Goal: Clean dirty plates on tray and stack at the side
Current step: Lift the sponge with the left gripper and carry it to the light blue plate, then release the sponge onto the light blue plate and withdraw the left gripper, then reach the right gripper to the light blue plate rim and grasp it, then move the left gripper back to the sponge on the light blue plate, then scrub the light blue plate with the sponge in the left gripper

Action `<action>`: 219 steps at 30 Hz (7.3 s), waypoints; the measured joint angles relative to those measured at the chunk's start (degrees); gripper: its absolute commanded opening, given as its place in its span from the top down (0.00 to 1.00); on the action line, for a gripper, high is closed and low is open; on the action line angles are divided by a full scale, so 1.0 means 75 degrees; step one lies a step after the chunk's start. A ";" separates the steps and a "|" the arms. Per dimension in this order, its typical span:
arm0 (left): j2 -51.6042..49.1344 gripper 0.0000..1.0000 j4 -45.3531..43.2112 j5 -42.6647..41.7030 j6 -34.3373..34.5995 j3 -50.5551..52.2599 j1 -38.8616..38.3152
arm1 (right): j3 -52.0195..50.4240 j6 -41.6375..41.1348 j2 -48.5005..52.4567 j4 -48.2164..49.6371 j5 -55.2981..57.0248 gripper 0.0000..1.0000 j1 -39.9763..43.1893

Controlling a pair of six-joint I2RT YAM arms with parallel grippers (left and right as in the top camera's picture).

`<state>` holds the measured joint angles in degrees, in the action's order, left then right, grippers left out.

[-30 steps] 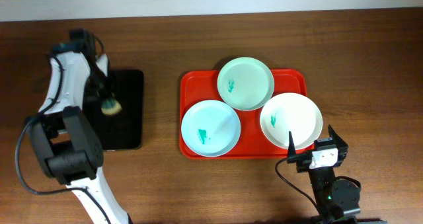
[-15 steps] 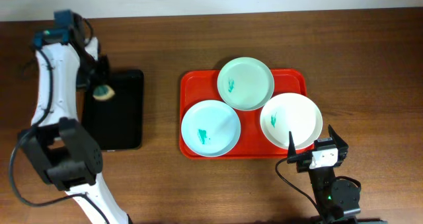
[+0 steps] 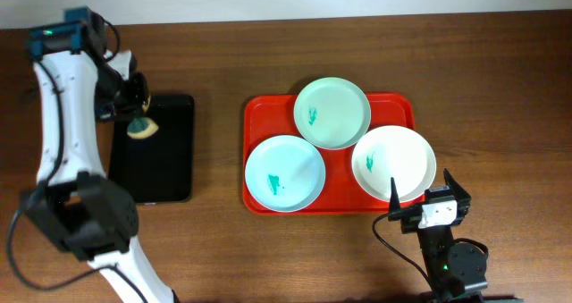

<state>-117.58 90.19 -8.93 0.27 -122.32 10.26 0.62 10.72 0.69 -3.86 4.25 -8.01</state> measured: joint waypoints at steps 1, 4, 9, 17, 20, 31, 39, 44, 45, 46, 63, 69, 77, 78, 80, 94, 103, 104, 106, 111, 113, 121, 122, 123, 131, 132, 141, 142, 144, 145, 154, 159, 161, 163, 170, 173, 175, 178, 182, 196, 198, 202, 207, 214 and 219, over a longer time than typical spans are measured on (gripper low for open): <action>0.0210 1.00 0.0093 -0.0256 0.0000 -0.0064 -0.0061 | 0.0000 -0.0003 0.0000 0.0000 0.0003 0.02 0.0000; 0.0568 1.00 0.0562 -0.0924 -0.0003 -0.0137 -0.0425 | 0.0000 0.0003 0.0000 0.0000 0.0003 0.02 0.0000; 0.0597 1.00 0.0597 -0.1498 0.0003 0.0306 -0.1781 | 0.0000 -0.0006 0.0000 0.0000 0.0003 0.02 0.0000; 0.0589 1.00 -0.1988 -0.1699 0.0895 0.2900 -0.4045 | 0.0000 -0.0003 0.0000 -0.0003 0.0003 0.01 0.0000; 0.0583 1.00 -0.3445 -0.1652 0.1568 0.4272 -0.4741 | 0.0000 -0.0003 0.0000 0.0000 0.0003 0.01 0.0000; 0.0562 1.00 -0.5951 -0.0274 0.3736 0.5712 -0.6213 | 0.0000 0.0000 0.0000 0.0000 0.0006 0.02 0.0000; 0.0562 0.01 -0.5939 0.0898 0.4092 0.5724 -0.6502 | 0.0000 0.0000 0.0000 0.0000 0.0003 0.02 0.0000; 0.0562 0.01 -0.5339 0.0836 0.4124 0.5222 -0.6452 | 0.0000 -0.0003 0.0000 0.0000 0.0003 0.02 0.0000; 0.0586 0.01 -0.5141 0.0819 0.4121 0.4969 -0.6411 | 0.0000 0.0000 0.0000 0.0000 0.0003 0.02 0.0000; 0.0644 0.01 -0.4969 0.0822 0.4115 0.4747 -0.6350 | 0.0000 -0.0003 0.0000 0.0000 0.0003 0.02 0.0000; 0.3348 0.01 -0.1090 0.2547 0.4115 0.3130 -0.3474 | 0.0000 0.0003 0.0000 0.0000 0.0003 0.02 0.0000; 0.3346 0.01 -0.1061 0.2664 0.4115 0.3133 -0.3040 | 0.0000 -0.0912 0.0000 0.0347 -0.1754 0.02 0.0000; 0.3346 0.01 -0.1099 0.2658 0.4115 0.3139 -0.3022 | -0.0003 -0.3442 0.0015 0.2250 -0.5986 0.02 0.0000; 0.3346 0.01 -0.1102 0.2658 0.4115 0.3142 -0.3022 | 0.0000 -0.3707 0.0020 0.2821 -0.6158 0.02 0.0000; 0.3346 0.01 -0.1110 0.2661 0.4115 0.3150 -0.3022 | 0.0009 -0.4412 0.0029 0.5053 -0.6315 0.02 0.0000; 0.3346 0.01 -0.1110 0.2637 0.4115 0.3156 -0.3022 | 0.8495 -0.2745 0.3010 -0.5021 -0.2801 0.02 0.0000; 0.3346 0.01 -0.1099 0.2503 0.4115 0.3168 -0.3022 | 1.1494 -0.2363 0.7236 -0.8856 -0.3742 0.57 0.0000; 0.3346 0.01 -0.1096 0.2503 0.4115 0.3168 -0.3022 | 1.1488 -0.2372 0.7472 -0.8918 -0.3809 0.66 0.0000; 0.3346 0.01 -0.1087 0.2503 0.4115 0.3168 -0.3022 | 1.1438 -0.2369 0.8358 -0.9034 -0.3858 0.75 0.0000; 0.3346 0.01 -0.1090 0.2500 0.4115 0.3168 -0.3022 | 1.1092 -0.2844 1.0174 -0.9049 -0.3381 0.64 0.0000; 0.3346 0.01 -0.1087 0.2500 0.4115 0.3168 -0.3022 | 1.0812 -0.2940 1.0789 -0.8851 -0.3290 0.58 -0.0029; 0.3346 0.01 -0.1122 0.2480 0.4115 0.3168 -0.3022 | 0.9865 -0.3069 1.2995 -0.7192 -0.3139 0.44 -0.0968; 0.3346 0.01 -0.1125 0.2480 0.4115 0.3168 -0.3022 | 0.9865 -0.3095 1.3129 -0.7076 -0.3142 0.44 -0.1046; 0.3346 0.01 -0.1134 0.2480 0.4115 0.3168 -0.3022 | 0.9865 -0.3142 1.3318 -0.6910 -0.3142 0.44 -0.1160; 0.3346 0.01 -0.1139 0.2480 0.4115 0.3168 -0.3022 | 0.9789 -0.3232 1.4044 -0.6225 -0.2879 0.57 -0.1679; 0.3346 0.01 -0.1142 0.2480 0.4115 0.3168 -0.3022 | 0.9774 -0.3246 1.4120 -0.6161 -0.2824 0.58 -0.1690; 0.3346 0.01 -0.1142 0.2480 0.4115 0.3168 -0.3022 | 0.9463 -0.3238 1.4469 -0.5467 -0.2646 0.58 -0.1696; 0.3346 0.01 -0.1142 0.2480 0.4115 0.3168 -0.3022 | 0.9439 -0.3232 1.4478 -0.5394 -0.2646 0.58 -0.1696; 0.3346 0.01 -0.1145 0.2480 0.4115 0.3168 -0.3022 | 0.9398 -0.3232 1.4490 -0.5275 -0.2623 0.58 -0.1696; 0.3346 0.01 -0.1142 0.2480 0.4115 0.3168 -0.3022 | 0.9387 -0.3232 1.4490 -0.5217 -0.2623 0.59 -0.1696; 0.3346 0.12 -0.1314 0.2072 0.3858 0.3238 -0.3022 | 0.8912 -0.3235 1.4490 -0.4639 -0.2602 0.67 -0.1696; 0.3343 0.20 -0.1614 0.1384 0.3523 0.3873 -0.3022 | 0.8891 -0.3238 1.4490 -0.4535 -0.2605 0.83 -0.1696; 0.3351 0.21 -0.1918 0.1072 0.3331 0.4159 -0.3022 | 0.8883 -0.3267 1.4490 -0.4503 -0.2632 0.83 -0.1696; 0.3337 0.28 -0.2253 0.0638 0.3063 0.4651 -0.3022 | 0.8839 -0.3244 1.4490 -0.4450 -0.2629 0.80 -0.1696; 0.3308 0.39 -0.2938 -0.0087 0.2702 0.5846 -0.3022 | 0.8772 -0.3267 1.4490 -0.4374 -0.2769 0.90 -0.1696; 0.3305 0.44 -0.2996 -0.0178 0.2684 0.6146 -0.3022 | 0.8714 -0.3270 1.4490 -0.4299 -0.2917 0.93 -0.1696; 0.3305 0.41 -0.3010 -0.0309 0.2515 0.6301 -0.3022 | 0.8690 -0.3267 1.4490 -0.4258 -0.3002 0.93 -0.1696; 0.3305 0.40 -0.3005 -0.0632 0.2168 0.6475 -0.3025 | 0.8679 -0.3267 1.4490 -0.4202 -0.3095 0.92 -0.1696; 0.3305 0.35 -0.2987 -0.0857 0.1883 0.6621 -0.3165 | 0.8664 -0.3264 1.4490 -0.4156 -0.3179 0.92 -0.1696; 0.3305 0.37 -0.5429 -0.1084 0.2401 0.7621 -0.4415 | 0.8638 -0.3523 1.4493 -0.3981 -0.3276 0.92 -0.1696; 0.3305 0.37 -0.5960 -0.1090 0.2509 0.7772 -0.4599 | 0.8635 -0.3602 1.4493 -0.3879 -0.3354 0.92 -0.1696; 0.3305 0.41 -0.6714 -0.1102 0.2684 0.8043 -0.4937 | 0.8635 -0.3634 1.4493 -0.3818 -0.3392 0.92 -0.1696; 0.3305 0.40 -0.6953 -0.0973 0.3080 0.8154 -0.5115 | 0.8635 -0.3631 1.4493 -0.3812 -0.3430 0.92 -0.1696; 0.2955 0.52 -0.7391 -0.0962 0.3523 0.8157 -0.5132 | 0.8635 -0.3634 1.4493 -0.3786 -0.3465 0.93 -0.1696; 0.2433 0.51 -0.7927 -0.1221 0.3724 0.8174 -0.5371 | 0.8635 -0.3640 1.4493 -0.3783 -0.3468 0.93 -0.1696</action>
<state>-99.33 30.74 -18.09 28.21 -61.01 -30.02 65.39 -16.58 109.38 -32.23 -21.76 -20.73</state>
